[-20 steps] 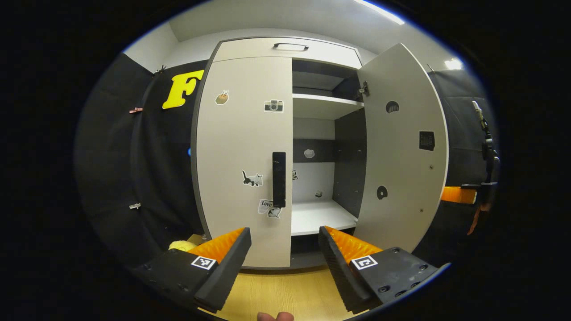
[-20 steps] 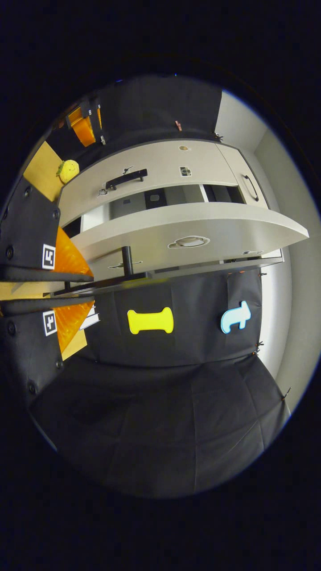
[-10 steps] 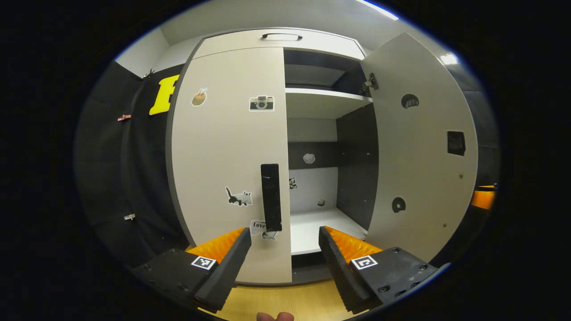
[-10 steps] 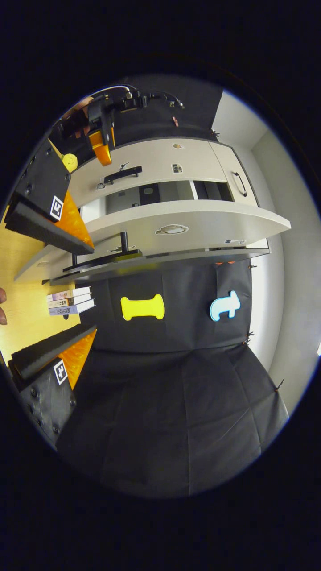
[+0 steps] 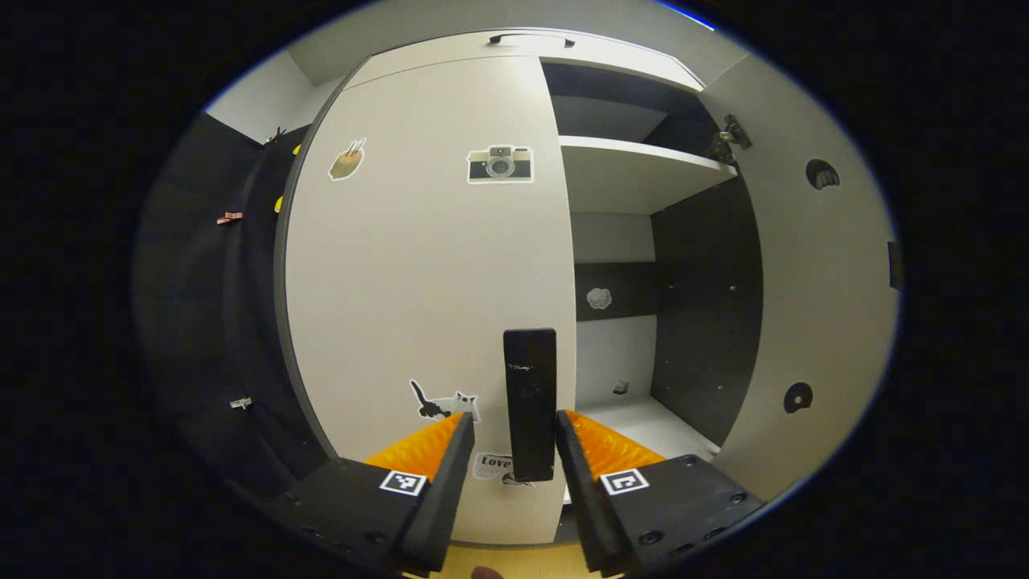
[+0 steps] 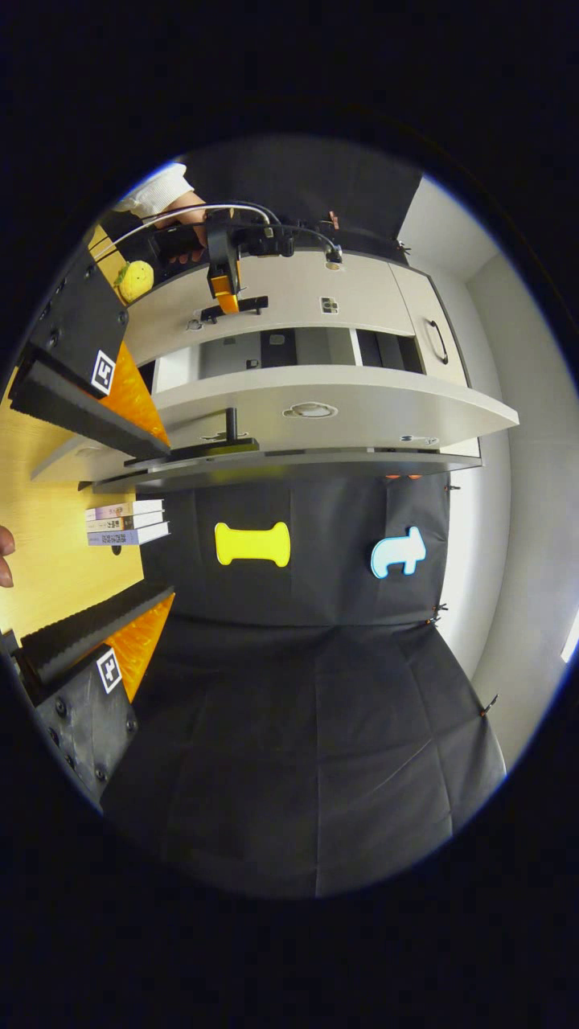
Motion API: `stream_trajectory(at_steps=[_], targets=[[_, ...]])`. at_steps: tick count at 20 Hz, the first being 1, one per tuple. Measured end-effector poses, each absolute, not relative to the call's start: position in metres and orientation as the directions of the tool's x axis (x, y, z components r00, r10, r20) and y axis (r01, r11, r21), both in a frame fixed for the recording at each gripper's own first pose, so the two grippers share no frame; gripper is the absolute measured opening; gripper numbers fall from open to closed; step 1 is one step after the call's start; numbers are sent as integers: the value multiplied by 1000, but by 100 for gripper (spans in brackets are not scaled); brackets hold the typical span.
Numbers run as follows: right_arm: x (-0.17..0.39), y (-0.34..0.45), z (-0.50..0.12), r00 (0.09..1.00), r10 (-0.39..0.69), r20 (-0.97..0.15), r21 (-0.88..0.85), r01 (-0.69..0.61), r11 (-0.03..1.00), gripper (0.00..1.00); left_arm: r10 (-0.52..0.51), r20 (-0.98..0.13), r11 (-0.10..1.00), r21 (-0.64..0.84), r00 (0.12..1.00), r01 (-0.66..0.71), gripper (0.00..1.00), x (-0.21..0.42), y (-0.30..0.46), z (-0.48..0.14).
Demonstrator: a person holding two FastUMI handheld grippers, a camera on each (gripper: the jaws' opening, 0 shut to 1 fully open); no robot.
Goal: Open the right door of the double-door shoe cabinet with the right hand, and open the left door with the left hand.
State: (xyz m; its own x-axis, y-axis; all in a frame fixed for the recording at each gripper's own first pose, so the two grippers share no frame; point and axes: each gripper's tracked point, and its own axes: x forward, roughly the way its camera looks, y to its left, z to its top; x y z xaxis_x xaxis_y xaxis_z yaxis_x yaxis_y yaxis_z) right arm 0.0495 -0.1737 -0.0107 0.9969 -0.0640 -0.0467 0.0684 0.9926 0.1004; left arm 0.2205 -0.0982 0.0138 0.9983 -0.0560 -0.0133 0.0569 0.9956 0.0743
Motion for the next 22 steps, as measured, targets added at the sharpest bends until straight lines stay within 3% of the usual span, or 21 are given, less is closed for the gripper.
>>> stream_trajectory(at_steps=[5, 8, 17, 22], targets=[[52, -186, -10, 996, -83, -44, 111, 87, 990, 98, -69, -31, 996, 56, 997, 70, 52, 241, -104, 8], [53, -193, -11, 995, -95, -40, 93, 99, 991, 98, -58, -30, 997, 47, 998, 59, 36, 248, -106, 9], [47, -196, -13, 993, -105, -51, 110, 110, 988, 98, -36, -19, 997, 64, 999, 38, 36, 252, -107, 2], [38, -183, -3, 995, -92, -37, 91, 95, 991, 98, -79, -6, 997, 17, 997, 79, 20, 245, -105, 4]])
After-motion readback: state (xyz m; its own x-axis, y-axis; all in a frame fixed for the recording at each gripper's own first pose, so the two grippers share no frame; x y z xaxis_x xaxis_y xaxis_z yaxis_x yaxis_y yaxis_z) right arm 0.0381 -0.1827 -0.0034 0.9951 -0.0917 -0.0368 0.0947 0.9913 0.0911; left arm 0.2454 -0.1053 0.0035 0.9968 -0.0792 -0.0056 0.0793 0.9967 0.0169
